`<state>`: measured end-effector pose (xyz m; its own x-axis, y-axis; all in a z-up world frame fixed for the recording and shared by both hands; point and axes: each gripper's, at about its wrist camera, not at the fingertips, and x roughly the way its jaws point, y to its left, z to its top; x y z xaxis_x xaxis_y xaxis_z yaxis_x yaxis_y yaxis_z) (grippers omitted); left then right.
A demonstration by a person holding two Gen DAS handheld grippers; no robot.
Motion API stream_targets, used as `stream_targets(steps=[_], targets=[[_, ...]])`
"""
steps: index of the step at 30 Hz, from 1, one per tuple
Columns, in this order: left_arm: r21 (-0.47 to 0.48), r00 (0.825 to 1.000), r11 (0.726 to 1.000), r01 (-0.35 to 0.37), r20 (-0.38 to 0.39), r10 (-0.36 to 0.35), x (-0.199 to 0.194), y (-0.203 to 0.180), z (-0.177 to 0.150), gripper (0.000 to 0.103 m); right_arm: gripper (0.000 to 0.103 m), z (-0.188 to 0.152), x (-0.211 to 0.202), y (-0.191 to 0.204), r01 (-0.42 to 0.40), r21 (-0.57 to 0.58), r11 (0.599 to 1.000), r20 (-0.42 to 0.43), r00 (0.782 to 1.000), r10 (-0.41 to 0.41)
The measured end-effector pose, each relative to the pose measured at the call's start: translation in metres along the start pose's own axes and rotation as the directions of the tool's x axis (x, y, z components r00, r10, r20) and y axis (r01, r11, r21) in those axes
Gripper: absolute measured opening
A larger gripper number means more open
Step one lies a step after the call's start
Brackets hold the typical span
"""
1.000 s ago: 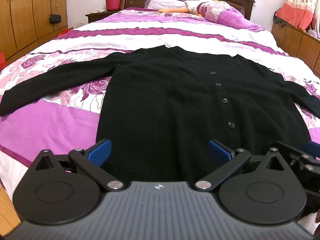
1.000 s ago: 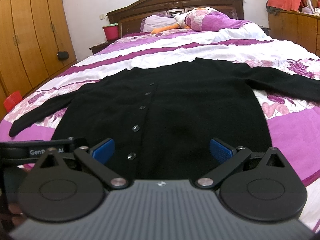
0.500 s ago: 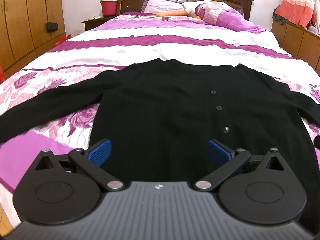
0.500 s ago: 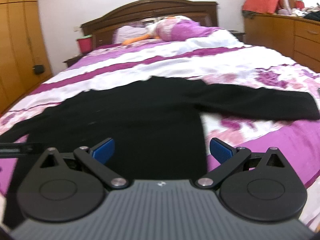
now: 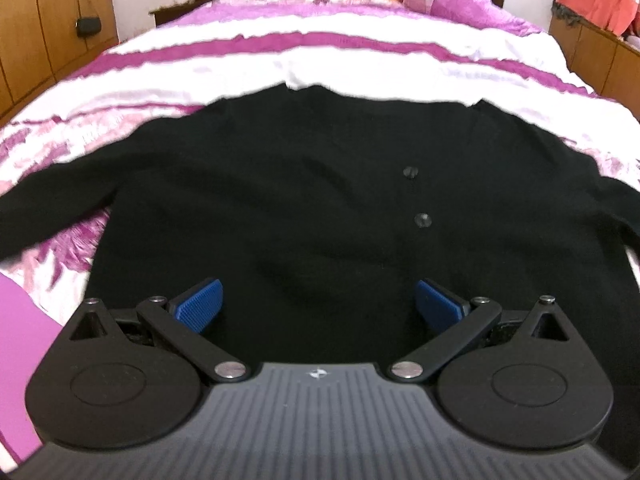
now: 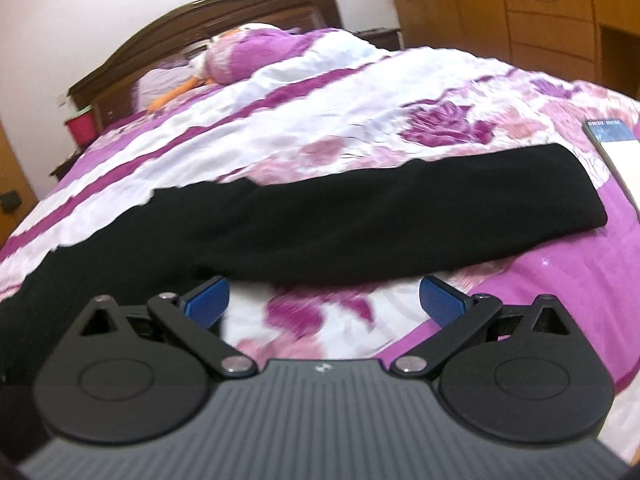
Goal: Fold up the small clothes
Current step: 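Move the right gripper to a cardigan sleeve and close on it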
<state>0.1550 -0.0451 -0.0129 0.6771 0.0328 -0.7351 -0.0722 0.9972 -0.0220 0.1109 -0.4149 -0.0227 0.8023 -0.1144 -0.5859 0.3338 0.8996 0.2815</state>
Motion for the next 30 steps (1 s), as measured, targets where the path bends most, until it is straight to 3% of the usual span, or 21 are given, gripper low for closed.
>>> stream_targets(steps=[8,15,24,30], targets=[[0.009,1.000,1.000,-0.009,-0.008,0.009,0.020,-0.002,-0.006,0.103,0.103,0.003,0.031,-0.025,0.020,0.053,0.998,-0.029,0.999,-0.018],[0.022,1.000,0.999,-0.023,0.016,0.022,0.026,-0.001,-0.014,0.103,0.103,-0.001,0.042,-0.042,-0.031,0.122,0.992,0.018,0.999,0.029],[0.035,0.999,0.999,-0.029,0.029,0.028,0.028,-0.002,-0.016,0.103,0.102,0.022,0.060,-0.062,-0.075,0.279,0.957,0.072,0.996,0.057],[0.041,0.999,0.999,-0.029,0.032,0.027,0.027,-0.002,-0.017,0.103,0.099,0.014,0.059,-0.058,-0.068,0.211,0.975,0.078,0.996,0.053]])
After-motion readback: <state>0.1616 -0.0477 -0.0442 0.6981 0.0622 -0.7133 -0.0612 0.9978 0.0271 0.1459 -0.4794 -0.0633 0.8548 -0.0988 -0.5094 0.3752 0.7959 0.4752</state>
